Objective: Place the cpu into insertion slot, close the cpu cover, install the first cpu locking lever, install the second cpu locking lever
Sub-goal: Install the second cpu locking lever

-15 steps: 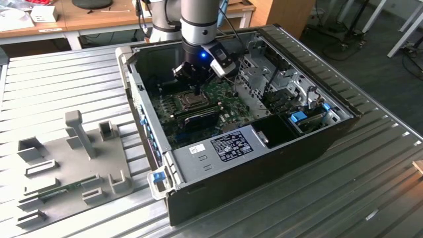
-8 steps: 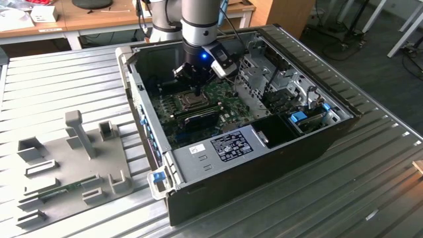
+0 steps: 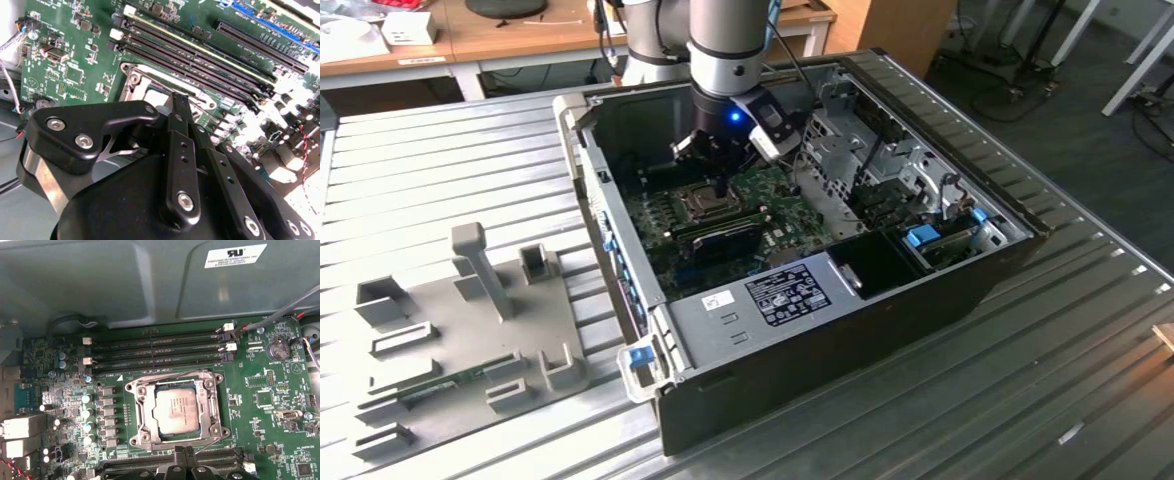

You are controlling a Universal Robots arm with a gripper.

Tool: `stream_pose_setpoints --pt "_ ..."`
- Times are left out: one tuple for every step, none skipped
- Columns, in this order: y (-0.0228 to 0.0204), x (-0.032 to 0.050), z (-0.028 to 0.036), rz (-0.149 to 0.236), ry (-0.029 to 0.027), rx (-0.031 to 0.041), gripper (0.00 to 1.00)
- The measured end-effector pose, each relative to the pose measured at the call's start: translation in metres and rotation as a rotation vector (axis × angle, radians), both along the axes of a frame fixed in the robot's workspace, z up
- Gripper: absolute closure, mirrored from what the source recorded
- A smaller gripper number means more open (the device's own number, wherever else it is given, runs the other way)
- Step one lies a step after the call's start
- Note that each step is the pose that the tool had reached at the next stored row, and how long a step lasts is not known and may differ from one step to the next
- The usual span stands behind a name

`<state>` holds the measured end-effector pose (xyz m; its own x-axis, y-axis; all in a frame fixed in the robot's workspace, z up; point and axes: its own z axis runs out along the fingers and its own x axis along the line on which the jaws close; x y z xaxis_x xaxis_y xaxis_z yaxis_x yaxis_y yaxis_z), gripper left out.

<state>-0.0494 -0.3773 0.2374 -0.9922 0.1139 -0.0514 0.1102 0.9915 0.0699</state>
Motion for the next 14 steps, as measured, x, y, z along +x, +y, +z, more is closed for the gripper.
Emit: stream_pose_setpoints --pt "0.0000 0.0000 0.0000 0.000 0.0001 0.0000 0.90" --pt "0.0000 0.0000 0.0000 0.000 0.0001 -0.0001 0.90" --pt "-0.0003 0.0000 0.0000 0.000 0.0001 -0.0001 0.90" --pt "-0.0006 0.0000 0.0000 0.000 0.0001 -0.0001 0.90" --pt "-0.0006 0.0000 0.0001 0.000 0.0001 -0.0001 0.90" --pt "-0.0006 0.0000 0.0001 0.000 0.0000 0.0000 0.90" --pt "-0.0006 0.0000 0.0003 0.000 0.0001 -0.0001 0.90" --pt "-0.0007 0.0000 0.0007 0.000 0.0002 -0.0003 0.90" --pt "-0.0006 0.0000 0.0010 0.000 0.0001 -0.0002 0.90" --pt "-0.0006 0.0000 0.0011 0.000 0.0000 0.0001 0.90" --pt "-0.0006 0.0000 0.0011 0.000 0.0000 0.0001 0.90" --pt "-0.0006 0.0000 0.0011 0.000 -0.0001 0.0002 0.90" --pt "-0.0006 0.0000 0.0012 0.000 0.0001 -0.0001 0.90" --pt "-0.0006 0.0000 0.0012 0.000 0.0001 0.0000 0.90"
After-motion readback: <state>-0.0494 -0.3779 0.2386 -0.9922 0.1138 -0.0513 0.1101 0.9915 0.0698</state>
